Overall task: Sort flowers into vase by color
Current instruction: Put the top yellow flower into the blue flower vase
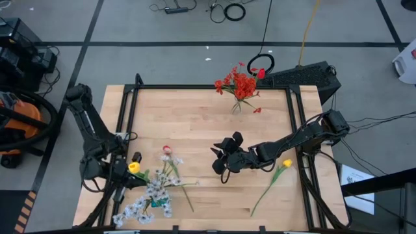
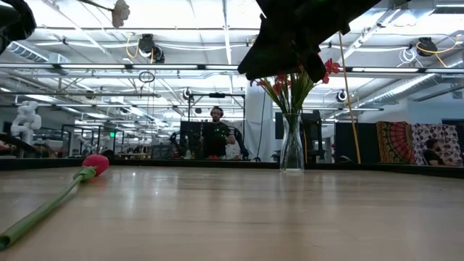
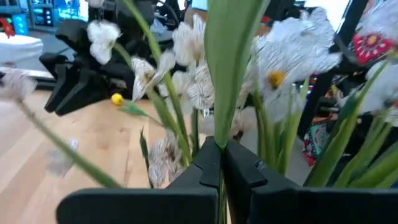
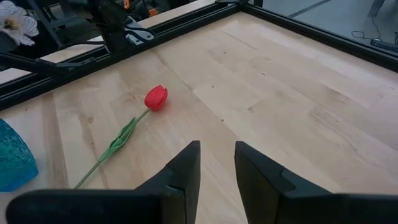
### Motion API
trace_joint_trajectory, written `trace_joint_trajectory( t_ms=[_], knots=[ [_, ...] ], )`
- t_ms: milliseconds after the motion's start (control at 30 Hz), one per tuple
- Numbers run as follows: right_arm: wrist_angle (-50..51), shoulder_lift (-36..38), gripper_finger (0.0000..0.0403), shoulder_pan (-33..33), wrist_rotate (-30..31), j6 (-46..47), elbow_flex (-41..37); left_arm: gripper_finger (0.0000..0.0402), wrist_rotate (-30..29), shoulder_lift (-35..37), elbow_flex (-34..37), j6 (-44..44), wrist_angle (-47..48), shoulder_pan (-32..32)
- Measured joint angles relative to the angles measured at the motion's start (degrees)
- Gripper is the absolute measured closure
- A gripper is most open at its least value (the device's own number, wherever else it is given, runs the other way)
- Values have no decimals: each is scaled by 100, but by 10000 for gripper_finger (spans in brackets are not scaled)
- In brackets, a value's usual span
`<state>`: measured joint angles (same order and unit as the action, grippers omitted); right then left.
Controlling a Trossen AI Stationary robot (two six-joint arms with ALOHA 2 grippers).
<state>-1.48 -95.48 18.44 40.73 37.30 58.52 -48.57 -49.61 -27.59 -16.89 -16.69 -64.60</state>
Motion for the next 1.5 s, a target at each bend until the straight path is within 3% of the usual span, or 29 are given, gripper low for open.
trace_joint_trajectory(
  t_ms=[600, 1133, 1500],
  knots=[
    [0, 0, 312, 4, -2, 2, 0, 393, -124, -1585, 0, -532, 2, -9],
    [-5, -2, 312, 4, 0, 2, 0, 392, -124, -1665, 0, -510, -74, 9],
    [-45, -2, 312, 2, -1, 30, 0, 295, -124, -1643, 0, -483, 54, 11]
  ],
)
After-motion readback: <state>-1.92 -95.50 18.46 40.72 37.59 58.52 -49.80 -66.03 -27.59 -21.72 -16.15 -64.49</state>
